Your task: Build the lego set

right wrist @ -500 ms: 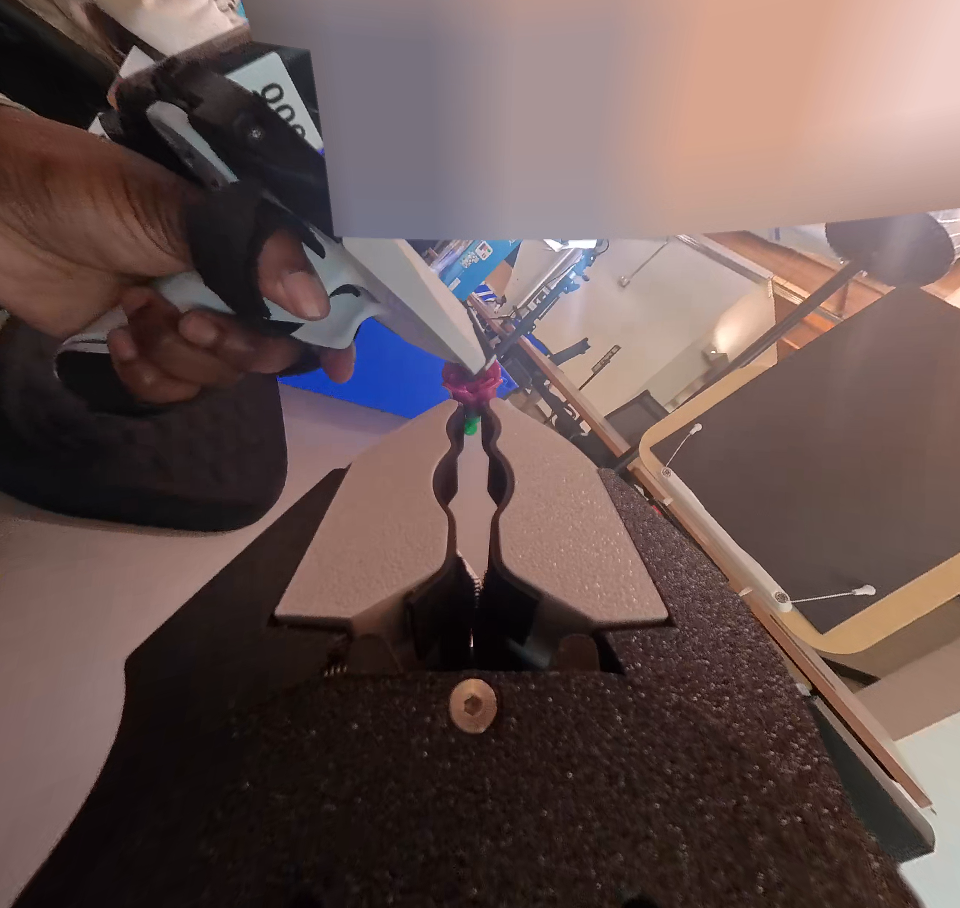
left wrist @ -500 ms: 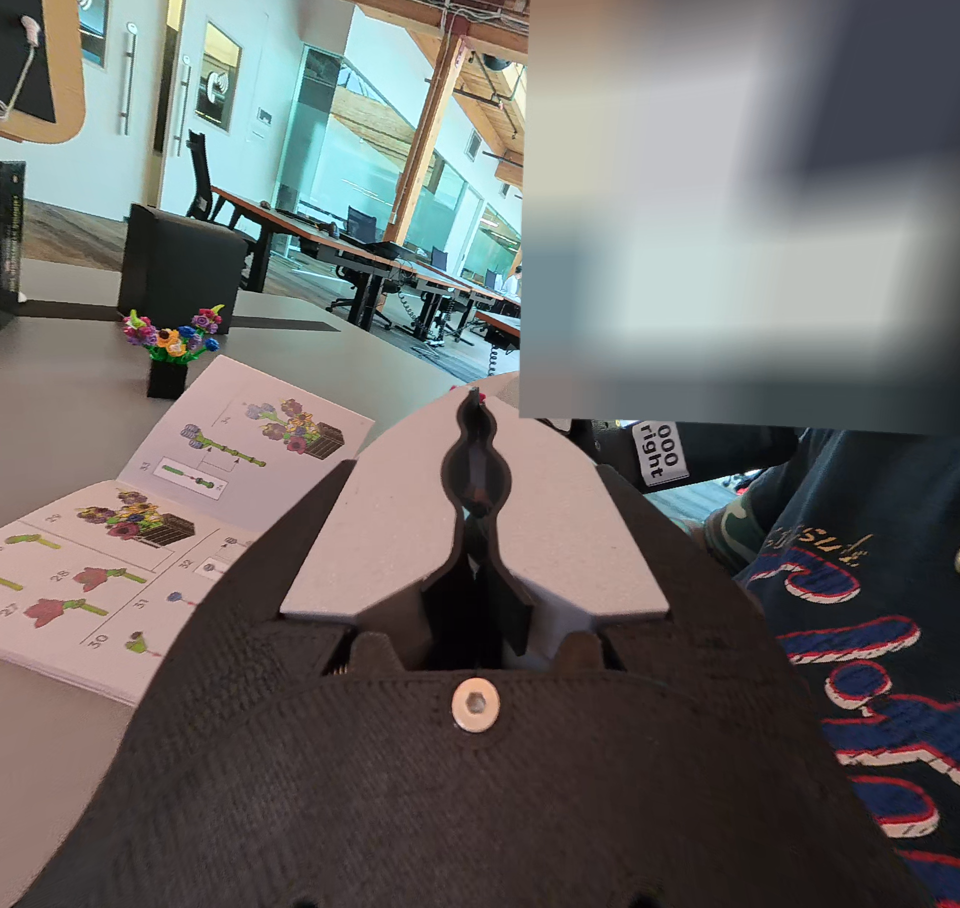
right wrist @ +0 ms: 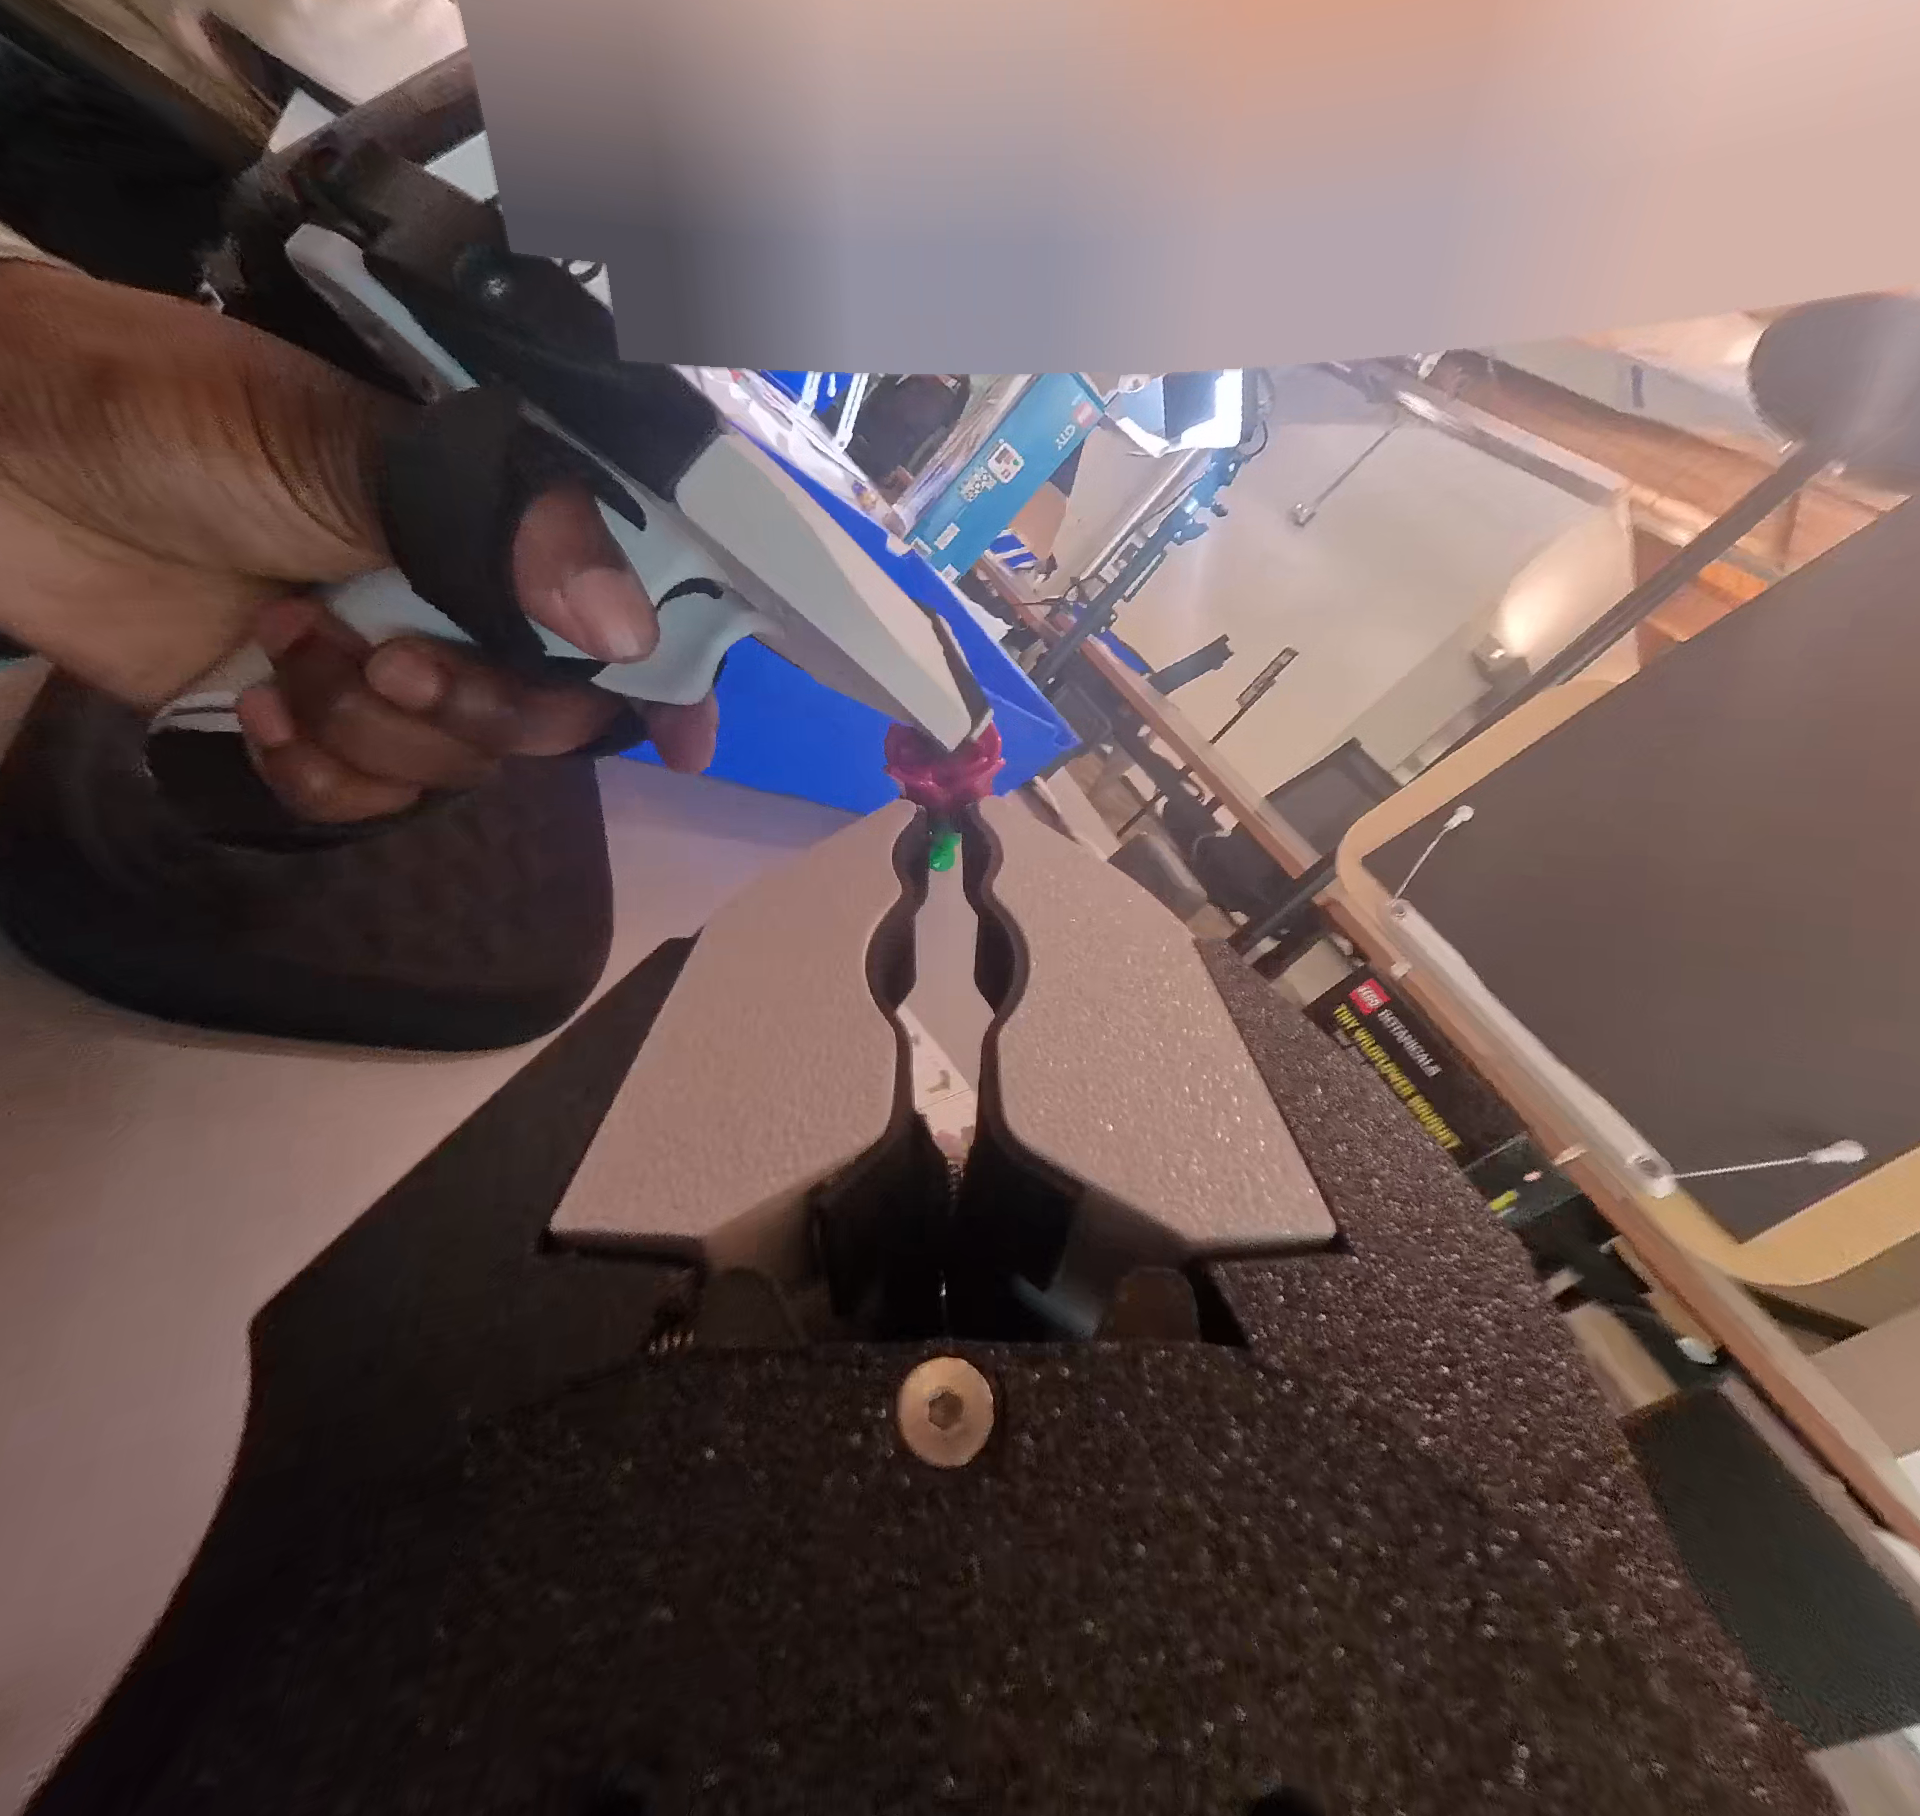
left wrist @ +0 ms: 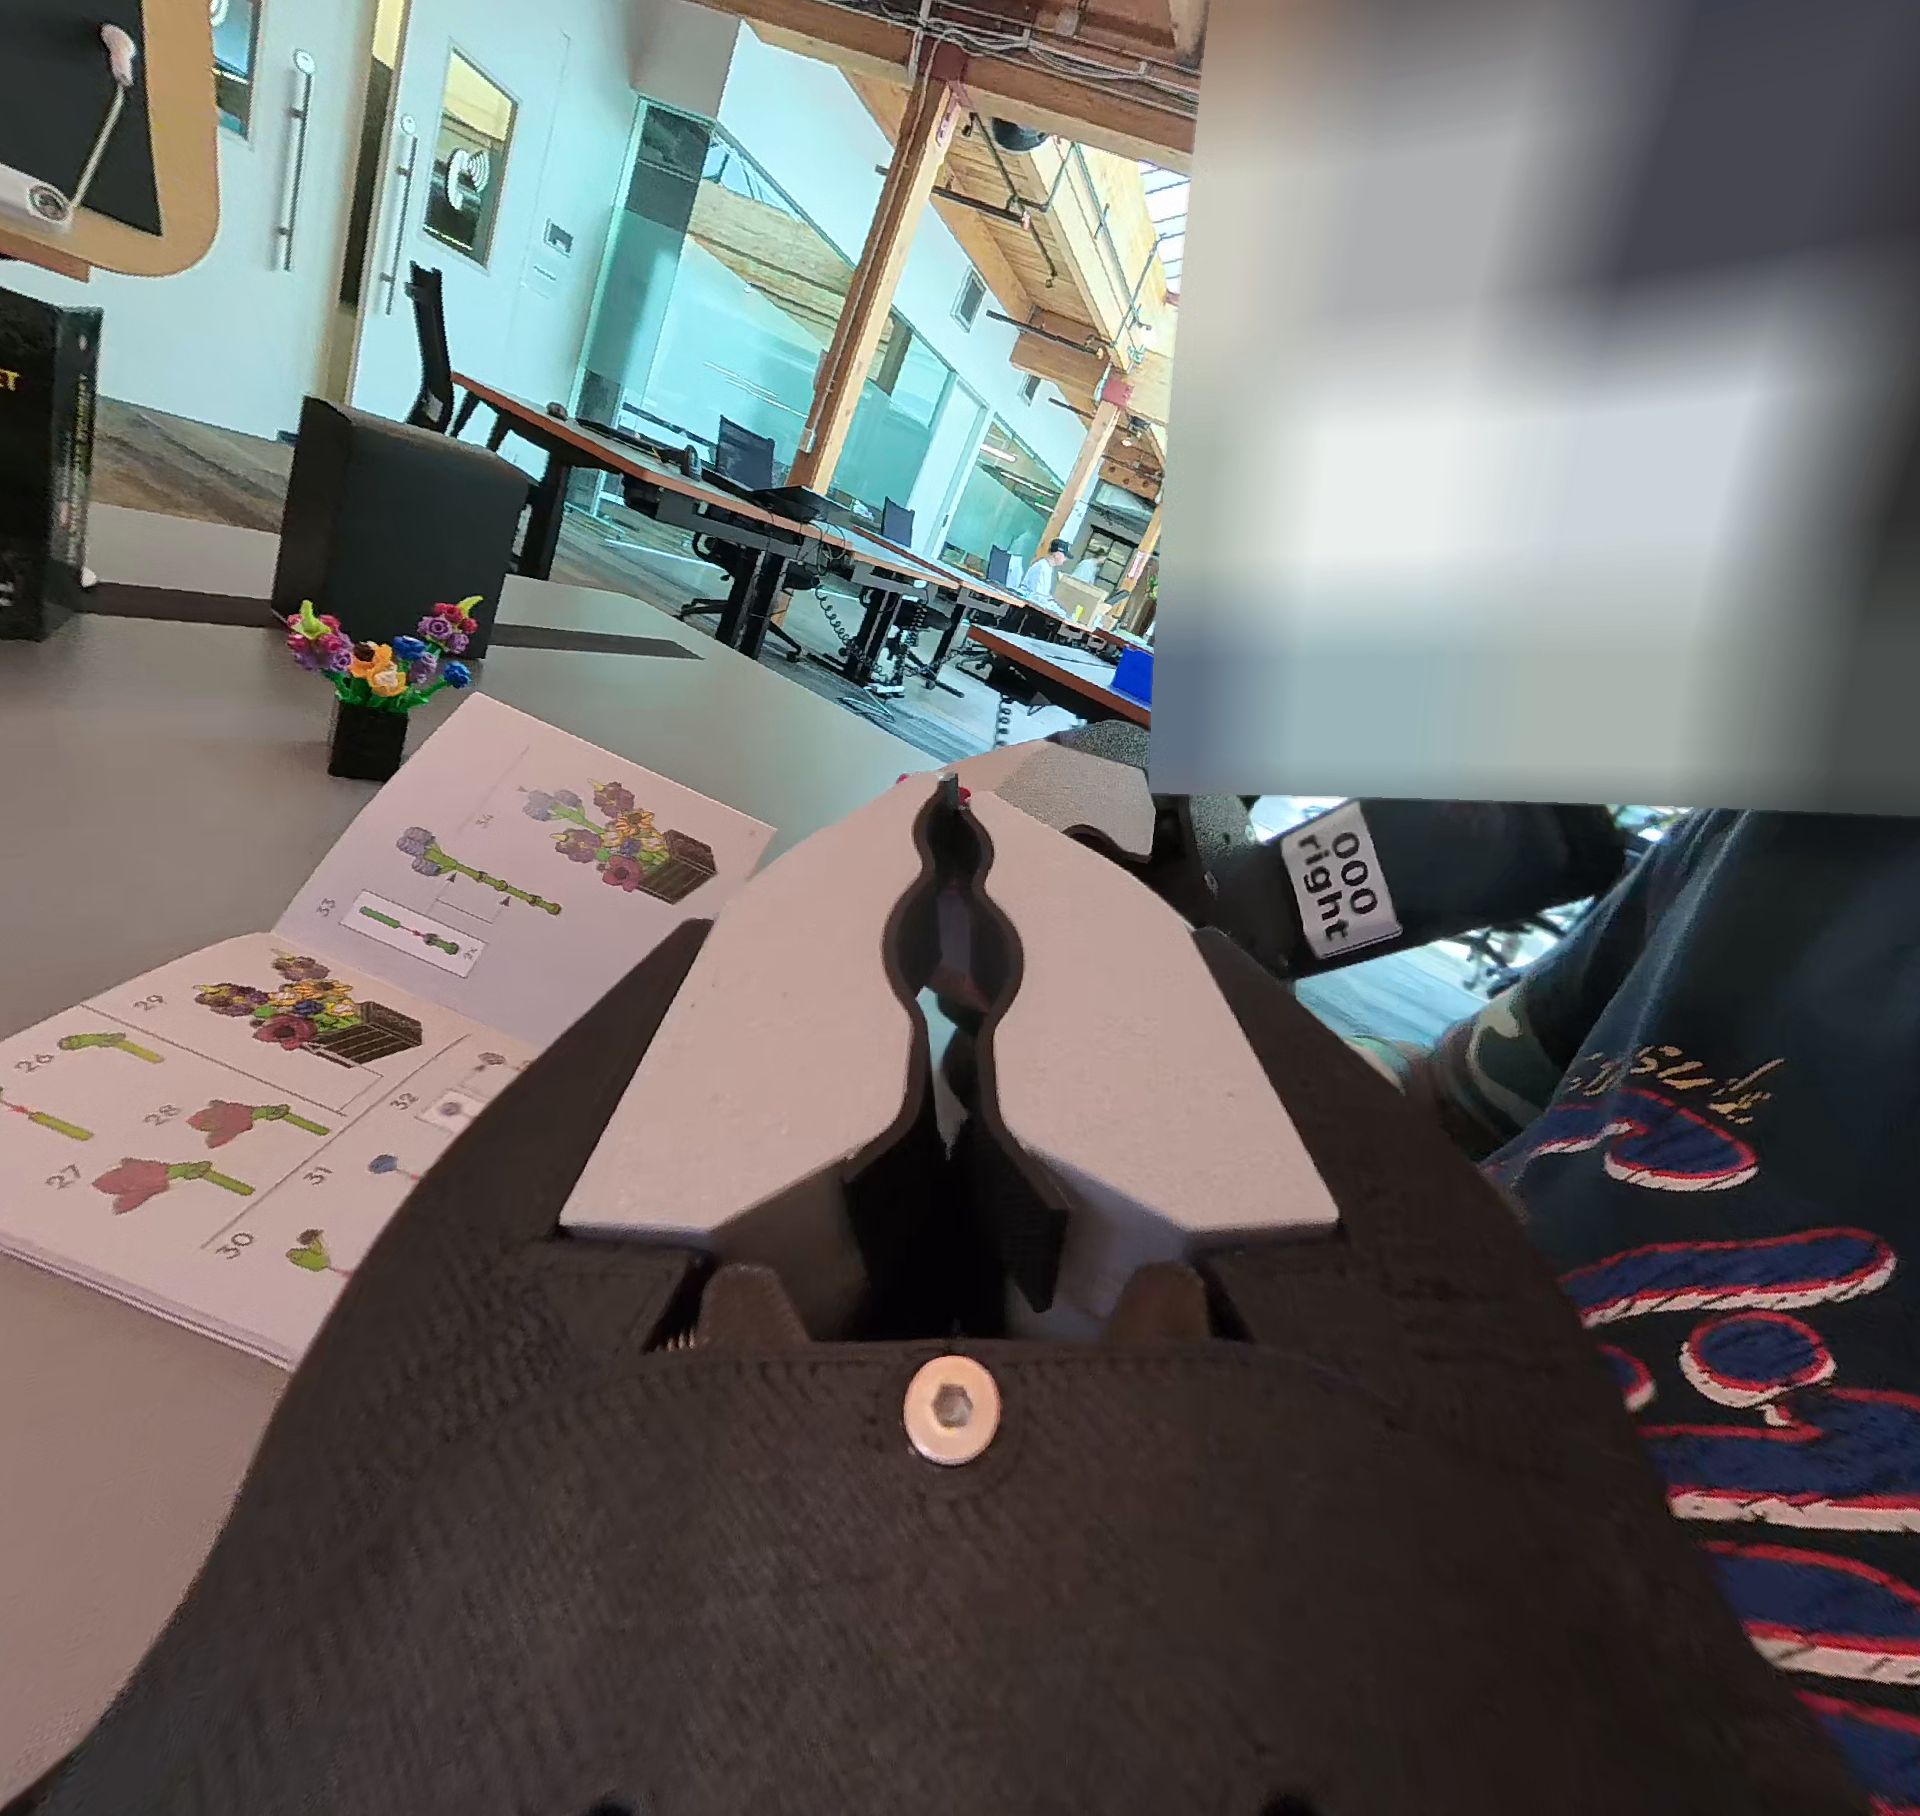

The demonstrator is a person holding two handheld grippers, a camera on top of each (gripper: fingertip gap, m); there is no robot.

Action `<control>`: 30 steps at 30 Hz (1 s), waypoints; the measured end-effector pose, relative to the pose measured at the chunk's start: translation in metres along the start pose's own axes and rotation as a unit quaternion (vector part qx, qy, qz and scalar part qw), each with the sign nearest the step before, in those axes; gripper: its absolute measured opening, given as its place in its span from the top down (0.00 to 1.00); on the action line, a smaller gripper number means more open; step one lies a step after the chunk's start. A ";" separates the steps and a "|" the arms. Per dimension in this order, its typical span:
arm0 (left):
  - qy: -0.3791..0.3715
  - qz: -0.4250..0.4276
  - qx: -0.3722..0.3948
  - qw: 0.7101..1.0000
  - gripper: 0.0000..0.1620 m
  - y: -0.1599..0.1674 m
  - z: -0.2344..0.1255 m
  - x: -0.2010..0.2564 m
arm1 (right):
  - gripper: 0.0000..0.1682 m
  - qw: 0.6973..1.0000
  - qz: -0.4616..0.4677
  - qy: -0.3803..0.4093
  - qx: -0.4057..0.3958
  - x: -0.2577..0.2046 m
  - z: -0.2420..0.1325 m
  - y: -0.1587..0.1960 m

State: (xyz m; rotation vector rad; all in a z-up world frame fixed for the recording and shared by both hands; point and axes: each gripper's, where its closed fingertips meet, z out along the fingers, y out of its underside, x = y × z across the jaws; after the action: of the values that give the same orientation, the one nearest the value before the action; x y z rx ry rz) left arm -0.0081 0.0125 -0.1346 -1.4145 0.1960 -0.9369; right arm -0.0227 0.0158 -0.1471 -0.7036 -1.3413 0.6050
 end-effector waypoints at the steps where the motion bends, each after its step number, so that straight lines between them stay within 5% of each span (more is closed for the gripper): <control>1: -0.006 0.003 -0.002 1.000 1.00 0.000 0.000 -0.003 | 0.97 1.000 0.013 -0.007 -0.008 -0.001 0.002 0.003; 14: -0.035 0.003 -0.006 0.999 0.99 -0.003 -0.002 -0.015 | 0.97 0.984 0.157 -0.081 -0.006 -0.010 0.007 0.012; 21: -0.041 -0.067 -0.024 0.997 0.80 -0.003 -0.008 -0.030 | 0.97 0.969 0.229 -0.095 0.002 -0.005 0.007 0.016; 25: 0.041 -0.182 -0.050 0.981 0.78 0.004 -0.006 -0.020 | 0.97 0.989 0.132 -0.068 0.006 -0.003 0.004 0.010; 30: 0.082 -0.172 -0.075 0.979 0.82 0.007 -0.003 -0.006 | 0.96 0.997 0.057 -0.038 0.021 -0.001 0.000 0.001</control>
State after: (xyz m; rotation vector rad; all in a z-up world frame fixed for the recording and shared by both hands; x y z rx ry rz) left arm -0.0108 0.0130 -0.1438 -1.5393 0.1489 -1.3488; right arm -0.0227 0.0162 -0.1486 -0.7325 -1.3607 0.7545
